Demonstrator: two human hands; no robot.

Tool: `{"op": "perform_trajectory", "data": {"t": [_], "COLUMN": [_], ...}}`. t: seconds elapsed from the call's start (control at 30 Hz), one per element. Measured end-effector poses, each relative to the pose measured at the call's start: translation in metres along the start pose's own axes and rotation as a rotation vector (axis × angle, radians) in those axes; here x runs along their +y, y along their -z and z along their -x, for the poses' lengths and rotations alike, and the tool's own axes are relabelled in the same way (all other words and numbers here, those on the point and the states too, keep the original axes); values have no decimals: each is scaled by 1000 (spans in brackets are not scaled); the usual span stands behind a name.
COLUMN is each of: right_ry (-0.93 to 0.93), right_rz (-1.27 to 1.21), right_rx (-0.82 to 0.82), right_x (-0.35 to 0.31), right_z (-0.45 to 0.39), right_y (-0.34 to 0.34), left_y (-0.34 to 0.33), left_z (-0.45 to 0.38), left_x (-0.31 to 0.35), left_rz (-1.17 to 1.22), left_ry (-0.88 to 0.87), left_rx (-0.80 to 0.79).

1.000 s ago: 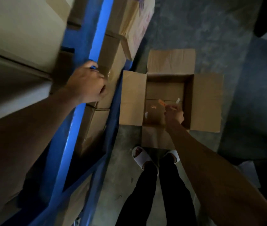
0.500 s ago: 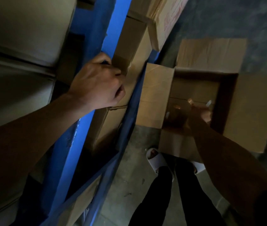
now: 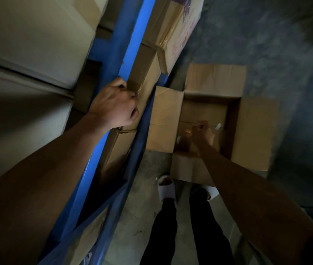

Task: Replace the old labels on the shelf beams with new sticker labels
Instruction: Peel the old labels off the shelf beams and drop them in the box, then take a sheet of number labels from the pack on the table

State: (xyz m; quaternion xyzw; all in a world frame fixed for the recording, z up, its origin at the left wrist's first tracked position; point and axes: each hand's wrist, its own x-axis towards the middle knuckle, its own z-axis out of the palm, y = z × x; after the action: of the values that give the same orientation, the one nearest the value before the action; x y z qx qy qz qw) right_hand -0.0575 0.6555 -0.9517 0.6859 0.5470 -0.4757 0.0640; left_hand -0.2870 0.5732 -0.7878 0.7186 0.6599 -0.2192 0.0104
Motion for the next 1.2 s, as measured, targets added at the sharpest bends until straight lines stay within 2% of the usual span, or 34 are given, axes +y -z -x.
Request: {"op": "perform_trajectory", "data": {"t": [0.1,0.17,0.3,0.37,0.43,0.53,0.73,0.83,1.0,1.2], "right_ry": [70,109,169,243,282,311,318,278,186,37], "right_rz": [9,0,-61,-35,-91,-151,-227,-264,-409,-468], "right_rx": [-86,-123,-106,-37,64,210,549,708,883,1032], "right_x": [-6,-15,-25,-25,-26,-25,15,58,135,281], "right_z": [24,51,109,143,183,244,344,381,421,484], "right_y": [14,29,68,90,119,166,244,274,312,338], "left_y": [6,16,47,73,109,162,258,299,346,381], "left_z": [-3,0,0,6,19,33,52,61,79,118], "left_x": [2,9,51,75,92,113,178,222,300,431], "left_rz": [23,137,1035,1285,1439,1478,1342,1254,1067,863], "left_ry": [41,140,516,611,614,475,-23,-217,-429,-684], "left_rx": [-90,-127,-111,23,117,133,140,150,198,197]}}
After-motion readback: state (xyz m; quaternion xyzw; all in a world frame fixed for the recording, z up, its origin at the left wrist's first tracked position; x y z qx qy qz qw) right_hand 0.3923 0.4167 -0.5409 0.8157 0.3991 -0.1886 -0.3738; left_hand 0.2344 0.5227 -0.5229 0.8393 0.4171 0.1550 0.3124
